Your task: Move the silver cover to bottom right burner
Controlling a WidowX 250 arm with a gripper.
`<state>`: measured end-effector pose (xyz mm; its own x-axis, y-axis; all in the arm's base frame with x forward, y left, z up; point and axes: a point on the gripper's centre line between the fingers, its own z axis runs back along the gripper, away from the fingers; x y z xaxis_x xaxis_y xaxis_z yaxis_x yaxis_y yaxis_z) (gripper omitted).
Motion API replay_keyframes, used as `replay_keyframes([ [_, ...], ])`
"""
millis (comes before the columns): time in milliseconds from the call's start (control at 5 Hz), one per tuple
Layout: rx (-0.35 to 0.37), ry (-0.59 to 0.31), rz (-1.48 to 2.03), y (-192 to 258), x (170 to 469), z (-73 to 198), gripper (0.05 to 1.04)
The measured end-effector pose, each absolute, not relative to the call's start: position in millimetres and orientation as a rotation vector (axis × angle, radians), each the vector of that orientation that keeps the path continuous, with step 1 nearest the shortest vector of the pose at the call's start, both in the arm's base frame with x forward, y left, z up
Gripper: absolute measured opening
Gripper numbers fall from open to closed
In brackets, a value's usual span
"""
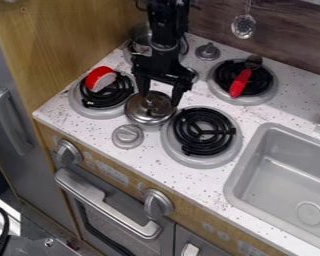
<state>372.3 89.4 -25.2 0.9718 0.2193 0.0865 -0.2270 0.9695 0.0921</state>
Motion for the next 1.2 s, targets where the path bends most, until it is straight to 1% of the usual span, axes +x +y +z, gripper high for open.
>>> replay_keyframes([
  [200,0.109,-0.034,0.235,97.0,374.6,-40.2,0.996],
  [400,0.115,-0.015,0.242,102.0,378.5,-47.0,0.996],
  [600,0.114,-0.018,0.259,108.4,385.8,-48.1,0.967],
  [1000,0.125,-0.016,0.261,112.9,386.3,-45.8,0.477],
  [1200,0.119,-0.021,0.264,111.7,385.5,-45.0,0.281],
])
